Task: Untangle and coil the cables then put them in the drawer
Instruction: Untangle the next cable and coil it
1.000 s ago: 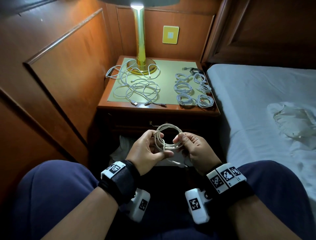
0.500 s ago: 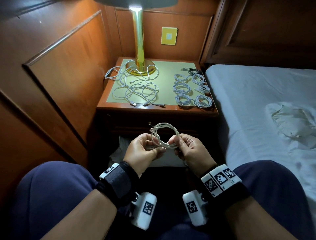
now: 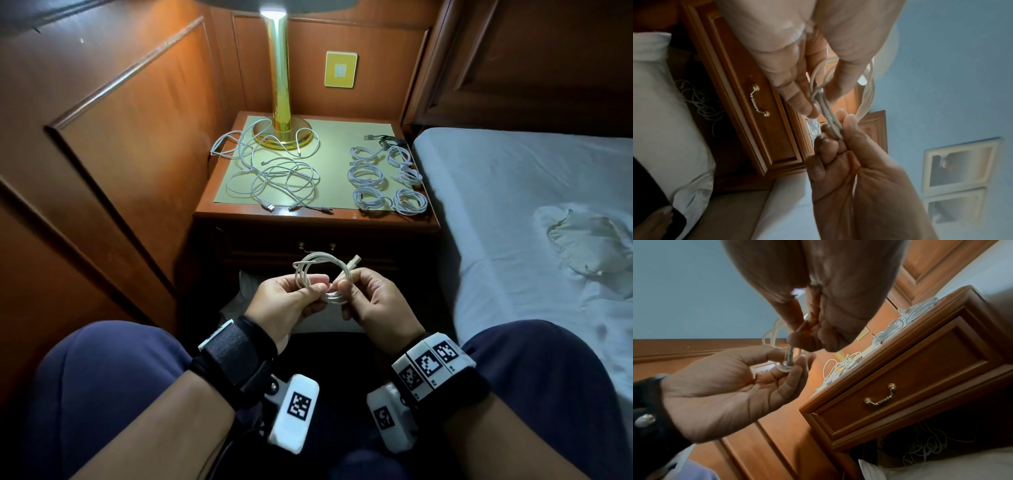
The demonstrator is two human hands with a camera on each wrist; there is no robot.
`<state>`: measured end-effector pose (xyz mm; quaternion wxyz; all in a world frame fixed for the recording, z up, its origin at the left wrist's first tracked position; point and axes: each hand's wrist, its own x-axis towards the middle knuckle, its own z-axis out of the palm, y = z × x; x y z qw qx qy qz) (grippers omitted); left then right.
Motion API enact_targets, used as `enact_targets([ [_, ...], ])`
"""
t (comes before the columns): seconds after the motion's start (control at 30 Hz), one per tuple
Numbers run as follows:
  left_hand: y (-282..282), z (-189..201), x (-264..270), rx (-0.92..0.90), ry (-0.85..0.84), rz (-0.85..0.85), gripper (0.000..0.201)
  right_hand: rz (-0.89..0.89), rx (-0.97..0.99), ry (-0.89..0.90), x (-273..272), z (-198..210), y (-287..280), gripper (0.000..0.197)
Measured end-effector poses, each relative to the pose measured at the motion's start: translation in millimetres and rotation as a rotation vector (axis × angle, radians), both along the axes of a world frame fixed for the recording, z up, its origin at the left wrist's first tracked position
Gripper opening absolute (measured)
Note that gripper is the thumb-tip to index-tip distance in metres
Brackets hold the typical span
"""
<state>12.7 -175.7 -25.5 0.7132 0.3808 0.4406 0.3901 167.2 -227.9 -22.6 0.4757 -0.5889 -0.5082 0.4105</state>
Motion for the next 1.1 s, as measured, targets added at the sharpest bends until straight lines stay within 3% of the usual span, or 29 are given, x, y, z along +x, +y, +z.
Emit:
enact_targets([
  [0.27,-2.8,-3.6,8.6,0.167,0.038,-0.005,0.015,-0.169,-0.152,0.186,-3.9,-1.0,6.9,0.021],
  [0.43,-1.4,-5.1,10.4,0.246,0.070,-0.081,0.019,-0.183,-0.221,0.293,-3.8,0.8,6.9,0.022],
  [0.6,1.7,-6.3,10.5,0.325,0.165,-0.110,0.024,-0.260,-0.058,-0.100,0.9,-7.8,6.3,0.006],
  [0.63,1.4,-7.0,10.0,0.334,0.172,-0.110,0.024,-0.270,-0.025,-0.127,2.3,-9.3,6.7,0.020],
  [0.67,1.3,-7.8,9.5,0.340,0.177,-0.109,0.025,-0.266,-0.005,-0.138,3.0,-9.9,7.2,0.032],
  [0.73,2.1,-8.4,8.5,0.351,0.178,-0.102,0.026,-0.240,0.016,-0.181,3.8,-9.4,9.1,0.037],
  [0.97,3.1,-13.8,8.0,0.365,0.206,-0.093,0.021,-0.235,0.074,-0.181,8.1,-4.9,12.0,0.009],
  [1.1,4.2,-17.3,7.3,0.337,0.233,-0.091,0.018,-0.243,0.110,-0.168,9.8,-1.4,12.4,0.009],
])
